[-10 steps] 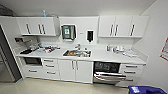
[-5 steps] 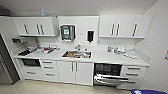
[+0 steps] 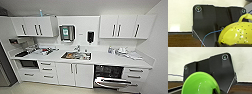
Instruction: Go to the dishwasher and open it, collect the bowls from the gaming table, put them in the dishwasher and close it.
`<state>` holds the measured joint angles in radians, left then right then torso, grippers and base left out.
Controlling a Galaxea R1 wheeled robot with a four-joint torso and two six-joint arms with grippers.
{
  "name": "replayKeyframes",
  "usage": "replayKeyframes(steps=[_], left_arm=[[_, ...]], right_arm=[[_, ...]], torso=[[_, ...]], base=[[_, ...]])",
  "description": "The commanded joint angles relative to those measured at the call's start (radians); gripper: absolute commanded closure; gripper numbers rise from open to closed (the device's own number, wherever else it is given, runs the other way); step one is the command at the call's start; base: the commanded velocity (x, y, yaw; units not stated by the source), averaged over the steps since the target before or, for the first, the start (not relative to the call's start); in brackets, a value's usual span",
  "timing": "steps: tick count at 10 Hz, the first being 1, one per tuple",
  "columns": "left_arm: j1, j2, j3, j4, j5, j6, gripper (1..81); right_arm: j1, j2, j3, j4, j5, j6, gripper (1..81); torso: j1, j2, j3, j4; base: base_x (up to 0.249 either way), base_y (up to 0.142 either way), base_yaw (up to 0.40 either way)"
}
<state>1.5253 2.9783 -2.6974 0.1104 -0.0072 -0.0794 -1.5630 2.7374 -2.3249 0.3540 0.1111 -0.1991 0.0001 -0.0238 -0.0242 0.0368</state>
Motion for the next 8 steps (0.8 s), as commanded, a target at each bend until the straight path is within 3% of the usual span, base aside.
replayKeyframes(steps=[1,8], left_arm=[[-0.047,-0.005,-0.001,0.012,0.053,0.003,81.1],[-0.046,-0.005,-0.001,0.014,0.053,0.003,81.1]], right_arm=[[0.045,-0.017,0.004,-0.007,-0.059,-0.003,81.1],[0.046,-0.017,0.001,-0.009,-0.060,-0.003,81.1]], torso=[[0.000,0.000,0.000,0.000],[0.000,0.000,0.000,0.000]], base=[[0.140,-0.062,0.000],[0.143,-0.065,0.000]])
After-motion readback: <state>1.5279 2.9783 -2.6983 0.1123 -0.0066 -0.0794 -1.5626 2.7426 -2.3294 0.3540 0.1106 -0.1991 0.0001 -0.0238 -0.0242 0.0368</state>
